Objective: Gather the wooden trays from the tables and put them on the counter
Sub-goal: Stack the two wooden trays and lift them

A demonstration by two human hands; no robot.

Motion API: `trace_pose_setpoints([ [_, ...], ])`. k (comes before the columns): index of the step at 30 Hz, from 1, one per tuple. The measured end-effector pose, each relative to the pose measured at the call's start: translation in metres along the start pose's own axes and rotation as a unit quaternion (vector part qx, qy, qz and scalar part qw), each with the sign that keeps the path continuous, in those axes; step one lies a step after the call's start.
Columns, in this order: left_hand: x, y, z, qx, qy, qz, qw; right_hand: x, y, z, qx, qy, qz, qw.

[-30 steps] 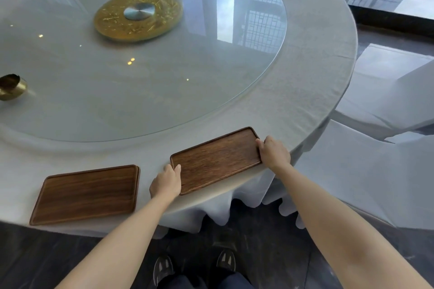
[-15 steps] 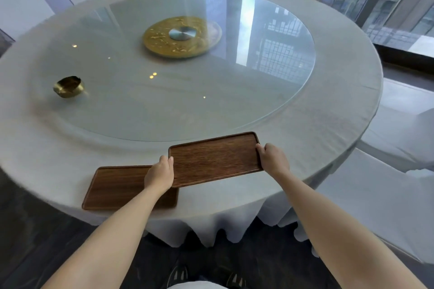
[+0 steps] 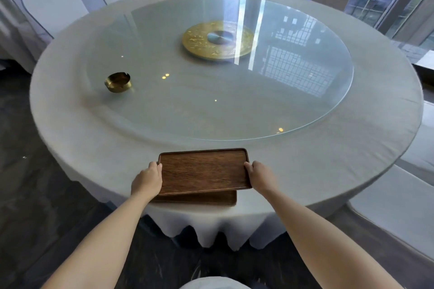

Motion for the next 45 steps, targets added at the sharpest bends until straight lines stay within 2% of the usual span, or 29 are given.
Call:
trace_pose_setpoints([
  [10, -0.038, -0.011, -0.021, -0.046, -0.005, -0.021, 0.999, -0.018, -0.045, 0.012, -0.031, -0.018, 0.063, 0.997],
  [23, -0.045, -0.022, -0.03, -0.078, -0.031, -0.038, 0.996, -0.019, -0.054, 0.027, -0.006, -0.01, 0.104, 0.994],
  [29, -0.046, -0.026, -0.033, -0.075, -0.035, -0.022, 0.996, -0.019, -0.056, 0.028, -0.008, -0.029, 0.086, 0.996],
  [36, -0.042, -0.032, -0.035, -0.109, 0.005, 0.014, 0.994, -0.022, -0.057, 0.025, -0.01, -0.102, -0.012, 0.995],
  [45, -0.037, -0.035, -0.043, -0.135, 0.014, 0.018, 0.991, -0.025, -0.054, 0.022, -0.039, -0.113, -0.101, 0.988],
])
Point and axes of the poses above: each hand's wrist, its own z-axis away from the middle knuckle, its own y-axis out of the back of the hand, x = y × z, the point moved 2 cm from there along -z, towards the middle knuckle, and after that the axes turned 11 degrees about y, right-handed, at the moved point
